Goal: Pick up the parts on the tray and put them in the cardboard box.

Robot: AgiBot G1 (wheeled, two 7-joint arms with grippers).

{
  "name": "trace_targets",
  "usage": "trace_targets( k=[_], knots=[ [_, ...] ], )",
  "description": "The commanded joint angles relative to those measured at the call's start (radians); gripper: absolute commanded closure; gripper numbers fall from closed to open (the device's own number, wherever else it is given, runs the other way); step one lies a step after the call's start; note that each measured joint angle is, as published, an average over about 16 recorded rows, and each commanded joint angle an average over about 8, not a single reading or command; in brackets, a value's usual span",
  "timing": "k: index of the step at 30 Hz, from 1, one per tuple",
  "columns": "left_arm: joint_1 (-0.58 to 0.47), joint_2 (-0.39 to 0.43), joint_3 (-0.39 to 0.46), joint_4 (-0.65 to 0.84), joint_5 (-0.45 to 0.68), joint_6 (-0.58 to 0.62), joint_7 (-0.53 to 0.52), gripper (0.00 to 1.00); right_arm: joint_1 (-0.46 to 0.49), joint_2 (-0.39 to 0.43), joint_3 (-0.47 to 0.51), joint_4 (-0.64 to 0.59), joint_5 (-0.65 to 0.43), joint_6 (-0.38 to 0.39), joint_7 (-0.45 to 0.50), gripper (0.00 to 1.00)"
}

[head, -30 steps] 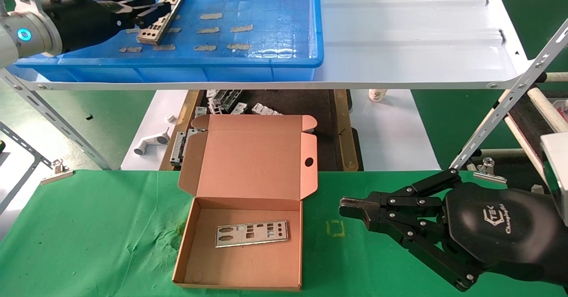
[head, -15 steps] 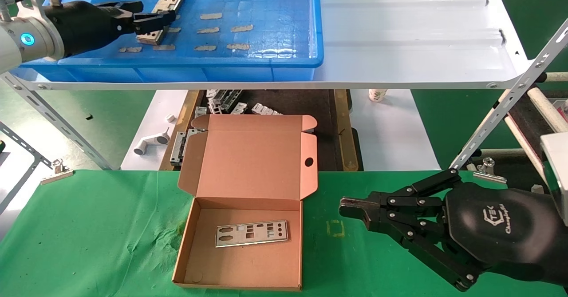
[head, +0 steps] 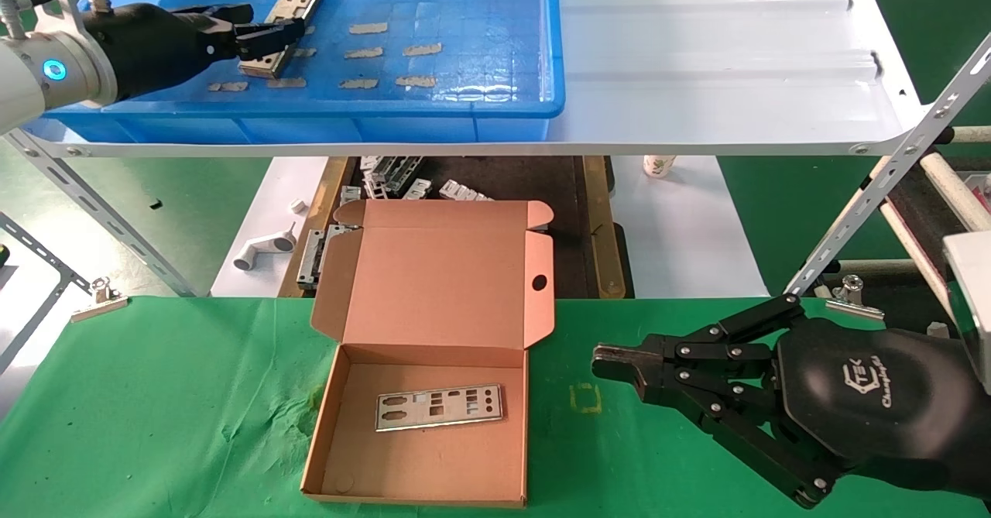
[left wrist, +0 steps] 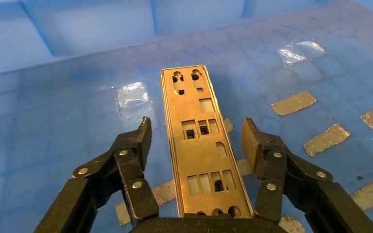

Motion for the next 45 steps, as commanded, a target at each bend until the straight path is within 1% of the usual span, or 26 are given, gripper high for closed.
trace_targets(
  k=[1,15,26,27,28,34,35,36,45],
  knots=[
    [0.001,0.001,0.0,0.0,0.0,-0.003,-0.001,1.0,0.0,0.0,0.0,0.0,0.0,0.0,0.0,1.0],
    [0.0,-0.005,0.003,-0.007,0.005,0.049,0.004,1.0,0.0,0.0,0.0,0.0,0.0,0.0,0.0,1.0],
    [-0.007,-0.011,-0.002,-0.012,-0.003,0.051,0.016,1.0,0.0,0.0,0.0,0.0,0.0,0.0,0.0,1.0],
    [-0.007,-0.012,-0.003,-0.013,-0.004,0.051,0.018,0.99,0.0,0.0,0.0,0.0,0.0,0.0,0.0,1.0],
    [-0.007,-0.012,-0.004,-0.013,-0.005,0.051,0.021,0.9,0.0,0.0,0.0,0.0,0.0,0.0,0.0,1.0],
    [-0.007,-0.015,-0.008,-0.015,-0.011,0.053,0.034,0.15,0.0,0.0,0.0,0.0,0.0,0.0,0.0,1.0],
    [-0.007,-0.015,-0.009,-0.014,-0.012,0.053,0.035,0.04,0.0,0.0,0.0,0.0,0.0,0.0,0.0,1.0],
    [-0.007,-0.016,-0.01,-0.013,-0.013,0.054,0.034,0.0,0.0,0.0,0.0,0.0,0.0,0.0,0.0,1.0],
    [-0.008,-0.016,-0.008,-0.001,-0.012,0.05,0.024,0.0,0.0,0.0,0.0,0.0,0.0,0.0,0.0,1.0]
  ],
)
